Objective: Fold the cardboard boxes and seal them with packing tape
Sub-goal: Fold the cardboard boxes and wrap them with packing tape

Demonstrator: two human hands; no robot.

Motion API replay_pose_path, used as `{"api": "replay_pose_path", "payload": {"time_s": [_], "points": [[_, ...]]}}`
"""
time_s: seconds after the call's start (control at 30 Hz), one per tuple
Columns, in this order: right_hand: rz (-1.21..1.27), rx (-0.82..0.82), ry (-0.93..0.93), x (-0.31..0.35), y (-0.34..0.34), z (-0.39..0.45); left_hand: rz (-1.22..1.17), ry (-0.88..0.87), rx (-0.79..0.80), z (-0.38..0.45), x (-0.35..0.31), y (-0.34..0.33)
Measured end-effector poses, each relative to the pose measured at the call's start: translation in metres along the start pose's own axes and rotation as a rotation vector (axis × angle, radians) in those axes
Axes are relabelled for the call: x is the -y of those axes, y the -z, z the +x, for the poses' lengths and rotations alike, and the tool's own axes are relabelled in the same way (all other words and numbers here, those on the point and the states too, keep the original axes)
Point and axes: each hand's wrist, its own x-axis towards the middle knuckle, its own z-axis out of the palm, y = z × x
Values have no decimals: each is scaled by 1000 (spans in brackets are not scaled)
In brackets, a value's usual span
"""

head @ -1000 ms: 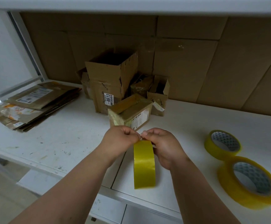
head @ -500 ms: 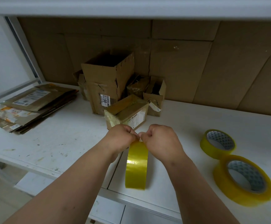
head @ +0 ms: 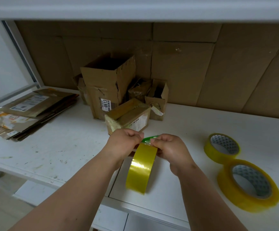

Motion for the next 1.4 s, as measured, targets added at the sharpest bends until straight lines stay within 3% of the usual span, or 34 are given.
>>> {"api": "replay_pose_path", "payload": {"time_s": [0.13,0.3,0.43,0.57,0.73,0.97,1.1,1.23,1.4], "points": [[-207,-104,-4,7,18,6,86,-137,-108,8,5,5],[-928,-167,83,30,49,13,408,-360,-431,14,5,16],[-1120,-173,77,36,40,18,558,-453,-516,24,7,22],[-1009,-216,80,28,11,22,746,-404,-460,34,13,28],[-1005,-68,84,12,-8,34,813,-236,-316,46,22,41],[-1013,-42,134,0,-11,45,541,-291,-307,56,25,51],[-872,-62,178,5,-7,45,277,-300,-371,54,15,65],[-364,-231,148,14,-6,41,-260,-100,-273,44,4,76],[253,-93,-9,23,-11,30,-582,254,-105,31,-6,77]]}}
